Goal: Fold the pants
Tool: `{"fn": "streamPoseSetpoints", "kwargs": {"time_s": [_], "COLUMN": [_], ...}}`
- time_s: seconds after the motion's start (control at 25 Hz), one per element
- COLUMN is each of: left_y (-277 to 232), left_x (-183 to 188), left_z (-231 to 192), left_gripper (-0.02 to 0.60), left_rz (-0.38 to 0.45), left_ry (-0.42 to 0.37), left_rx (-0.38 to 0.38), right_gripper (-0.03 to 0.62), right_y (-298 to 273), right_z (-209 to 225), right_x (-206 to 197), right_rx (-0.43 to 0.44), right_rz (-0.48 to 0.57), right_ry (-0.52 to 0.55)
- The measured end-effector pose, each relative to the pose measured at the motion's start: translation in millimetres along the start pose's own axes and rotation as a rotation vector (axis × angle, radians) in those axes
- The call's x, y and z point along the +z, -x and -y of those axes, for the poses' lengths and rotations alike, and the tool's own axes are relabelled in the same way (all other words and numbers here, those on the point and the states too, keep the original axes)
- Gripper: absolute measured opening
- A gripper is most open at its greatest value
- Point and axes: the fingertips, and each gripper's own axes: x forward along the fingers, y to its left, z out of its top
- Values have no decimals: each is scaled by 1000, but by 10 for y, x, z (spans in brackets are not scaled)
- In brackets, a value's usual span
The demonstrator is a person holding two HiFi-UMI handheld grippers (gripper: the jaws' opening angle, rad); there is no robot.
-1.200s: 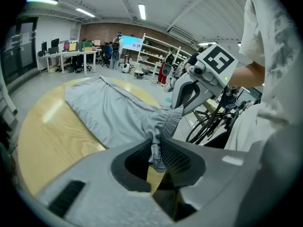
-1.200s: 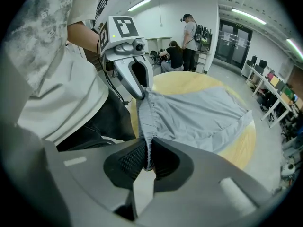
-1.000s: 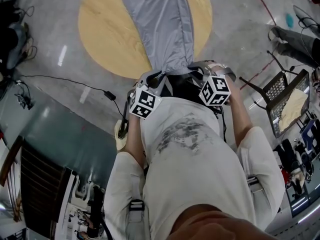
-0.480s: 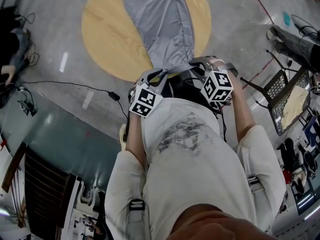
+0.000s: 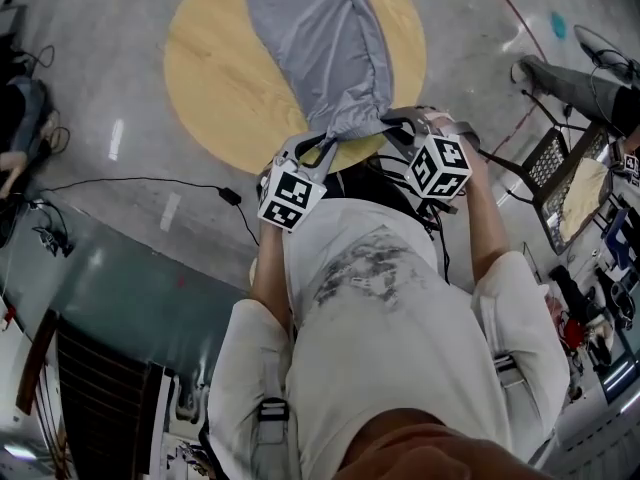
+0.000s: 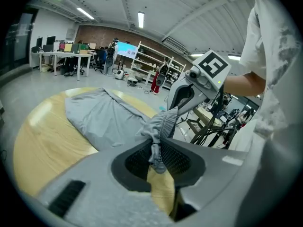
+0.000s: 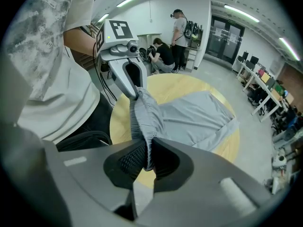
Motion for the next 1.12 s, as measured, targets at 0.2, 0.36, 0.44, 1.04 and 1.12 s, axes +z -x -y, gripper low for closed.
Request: {"fn": "streamPoseSetpoints", "kwargs": {"time_s": [0.2,0.36,0.44,1.04,1.12], "left_y": [48,22,45,-81,-107], "left_x": [137,257,327,702,768], "left_z": [-235,-381,-437,-982,-1054], "left_gripper": [66,66,66,66,66], "left_rz": [14,28,31,46,51], "left_ry": [-15,-22,-28,-4,7], "left_rx": [-33,-44,-42,46,61], "right_gripper": [32,32,32,32,32], "right_y": [-33,-32,-11,-108,-118], "right_z": [214,373,444,1106,1219], "right_x": [124,151,191,298,301], "right_rx": [-29,-50,-56,-22,-18], "right_rz": [-30,-40,-44,-14,-9], "right_ry": [-20,-31,-29,51,57]}}
